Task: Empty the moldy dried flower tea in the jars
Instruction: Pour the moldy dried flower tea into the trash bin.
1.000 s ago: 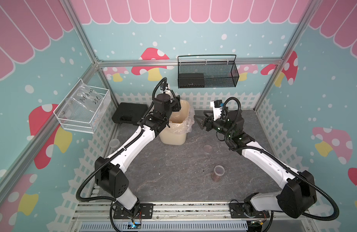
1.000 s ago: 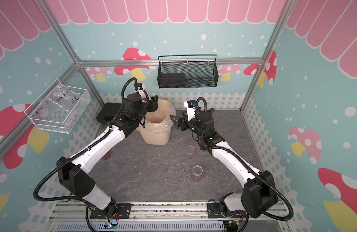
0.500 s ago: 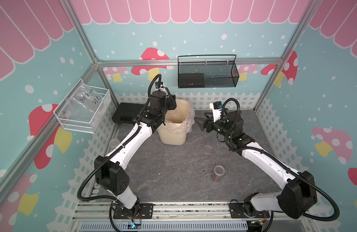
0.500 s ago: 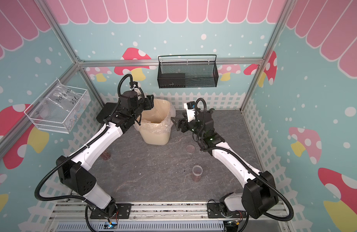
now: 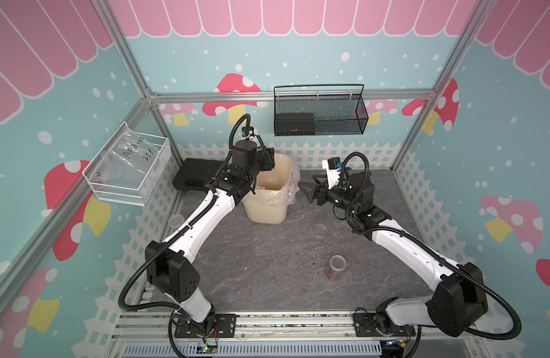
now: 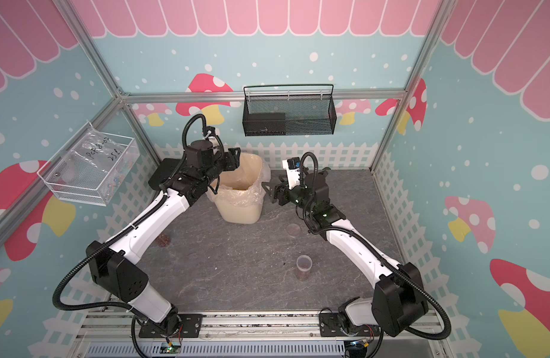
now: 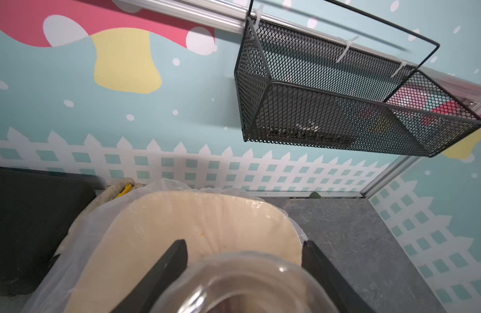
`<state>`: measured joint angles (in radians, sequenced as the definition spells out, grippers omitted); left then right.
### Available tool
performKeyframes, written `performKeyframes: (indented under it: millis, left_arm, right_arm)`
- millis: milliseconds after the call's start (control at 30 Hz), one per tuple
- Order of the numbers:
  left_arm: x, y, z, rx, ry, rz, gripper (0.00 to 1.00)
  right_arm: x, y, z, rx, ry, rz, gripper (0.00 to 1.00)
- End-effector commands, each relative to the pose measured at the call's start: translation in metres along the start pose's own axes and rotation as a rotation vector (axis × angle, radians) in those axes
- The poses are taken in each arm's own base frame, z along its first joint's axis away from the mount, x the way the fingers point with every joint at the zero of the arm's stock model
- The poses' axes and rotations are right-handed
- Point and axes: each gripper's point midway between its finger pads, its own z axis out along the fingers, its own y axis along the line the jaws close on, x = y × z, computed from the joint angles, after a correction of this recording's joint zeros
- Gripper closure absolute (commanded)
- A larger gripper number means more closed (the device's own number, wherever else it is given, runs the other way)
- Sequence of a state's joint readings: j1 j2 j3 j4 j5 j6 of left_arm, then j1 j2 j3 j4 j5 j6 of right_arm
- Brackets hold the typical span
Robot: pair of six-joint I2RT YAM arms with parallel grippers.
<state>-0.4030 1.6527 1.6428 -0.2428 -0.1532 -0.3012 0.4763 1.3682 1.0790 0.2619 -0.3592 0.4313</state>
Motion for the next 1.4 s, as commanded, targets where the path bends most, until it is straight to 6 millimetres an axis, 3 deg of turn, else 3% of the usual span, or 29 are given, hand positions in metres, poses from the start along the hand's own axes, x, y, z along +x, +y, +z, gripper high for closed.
performKeyframes:
  millis: [0, 100, 200, 300, 433, 700, 967, 1367]
  left_arm:
    - [-0.019, -0.008, -0.017, -0.033, -0.062, 0.071, 1.00]
    - [-0.020, 0.010, -0.010, 0.076, -0.010, -0.165, 1.00]
    - [-0.023, 0.004, -0.017, -0.040, -0.065, 0.023, 1.00]
    - [-0.020, 0.017, -0.008, 0.070, 0.001, -0.200, 1.00]
    - [-0.032, 0.012, -0.019, 0.090, -0.036, -0.242, 1.00]
    - [-0.056, 0.000, -0.041, 0.289, -0.061, -0.636, 1.00]
    - [-0.051, -0.010, -0.050, 0.405, -0.021, -0.902, 1.00]
    - [-0.042, -0.019, -0.048, 0.487, 0.033, -1.027, 1.00]
  right_arm:
    - [-0.002, 0.001, 0.000, -0.022, -0.017, 0.008, 0.19]
    - [-0.002, 0.000, 0.001, -0.018, -0.019, 0.008, 0.19]
    - [-0.001, 0.000, 0.000, -0.017, -0.019, 0.017, 0.19]
    - [0.000, 0.002, 0.001, -0.030, -0.018, 0.031, 0.19]
    - [-0.005, 0.006, 0.001, -0.054, -0.032, 0.057, 0.19]
    - [-0.031, 0.026, 0.008, -0.213, -0.136, 0.299, 0.18]
    - [-0.051, 0.042, 0.023, -0.438, -0.191, 0.582, 0.16]
    - [-0.064, 0.055, 0.031, -0.547, -0.211, 0.646, 0.14]
